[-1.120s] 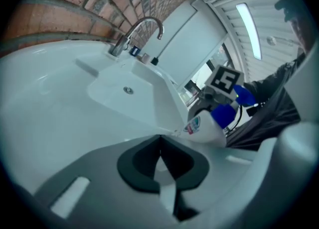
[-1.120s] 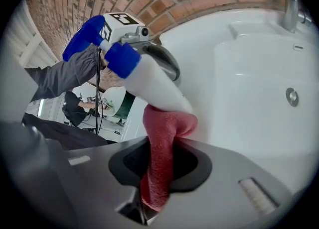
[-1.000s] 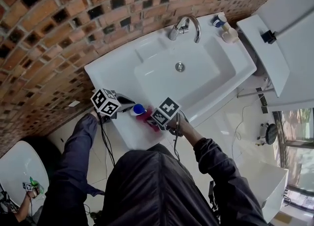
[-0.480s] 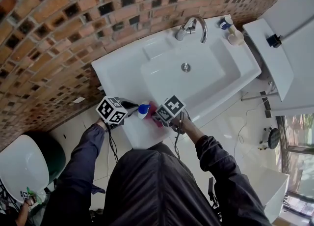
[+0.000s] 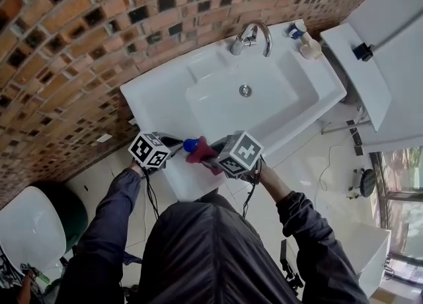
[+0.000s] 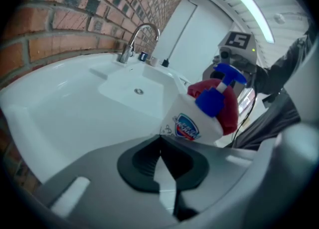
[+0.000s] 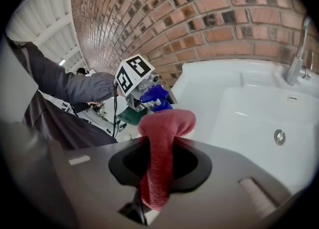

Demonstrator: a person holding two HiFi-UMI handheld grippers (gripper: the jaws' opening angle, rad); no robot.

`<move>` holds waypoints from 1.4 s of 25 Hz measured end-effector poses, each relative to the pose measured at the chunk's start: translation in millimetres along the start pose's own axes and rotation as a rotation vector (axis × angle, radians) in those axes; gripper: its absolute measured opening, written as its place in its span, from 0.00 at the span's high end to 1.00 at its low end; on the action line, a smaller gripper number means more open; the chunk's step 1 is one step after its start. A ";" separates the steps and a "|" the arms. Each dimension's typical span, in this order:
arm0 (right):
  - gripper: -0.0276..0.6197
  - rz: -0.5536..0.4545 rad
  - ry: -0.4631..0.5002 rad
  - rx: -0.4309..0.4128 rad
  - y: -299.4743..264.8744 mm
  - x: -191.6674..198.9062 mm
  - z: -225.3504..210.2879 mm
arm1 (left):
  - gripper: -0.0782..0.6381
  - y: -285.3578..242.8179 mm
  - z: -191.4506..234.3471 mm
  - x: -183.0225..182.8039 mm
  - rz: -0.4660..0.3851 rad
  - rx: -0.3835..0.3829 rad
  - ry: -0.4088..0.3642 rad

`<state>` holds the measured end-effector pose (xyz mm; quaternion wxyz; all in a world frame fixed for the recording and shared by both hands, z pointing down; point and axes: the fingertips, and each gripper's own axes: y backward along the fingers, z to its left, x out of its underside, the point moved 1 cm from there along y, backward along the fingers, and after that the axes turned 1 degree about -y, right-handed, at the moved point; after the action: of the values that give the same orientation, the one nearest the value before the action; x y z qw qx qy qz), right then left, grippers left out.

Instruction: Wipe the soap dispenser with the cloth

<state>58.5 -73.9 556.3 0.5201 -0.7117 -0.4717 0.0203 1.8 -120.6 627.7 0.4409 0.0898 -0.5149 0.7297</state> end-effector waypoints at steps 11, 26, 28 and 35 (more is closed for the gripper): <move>0.82 0.150 -0.138 -0.015 -63.7 37.8 -22.7 | 0.89 -1.6 -1.1 5.0 0.013 -0.057 -0.001; 0.82 -0.173 -0.598 -0.319 -69.9 13.3 33.8 | 0.89 -0.6 1.2 4.3 -0.022 -0.087 0.016; 0.82 -0.190 -0.525 -0.314 -54.7 10.6 43.2 | 0.89 -0.1 1.7 4.9 -0.023 -0.090 0.014; 0.82 -0.333 -0.346 -0.188 11.9 9.2 50.9 | 0.89 21.3 -0.2 -2.0 -0.130 -0.152 0.052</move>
<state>44.9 -31.1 528.2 0.3594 -0.6552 -0.6644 0.0120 -12.6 -123.2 612.1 0.5062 0.0705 -0.5503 0.6603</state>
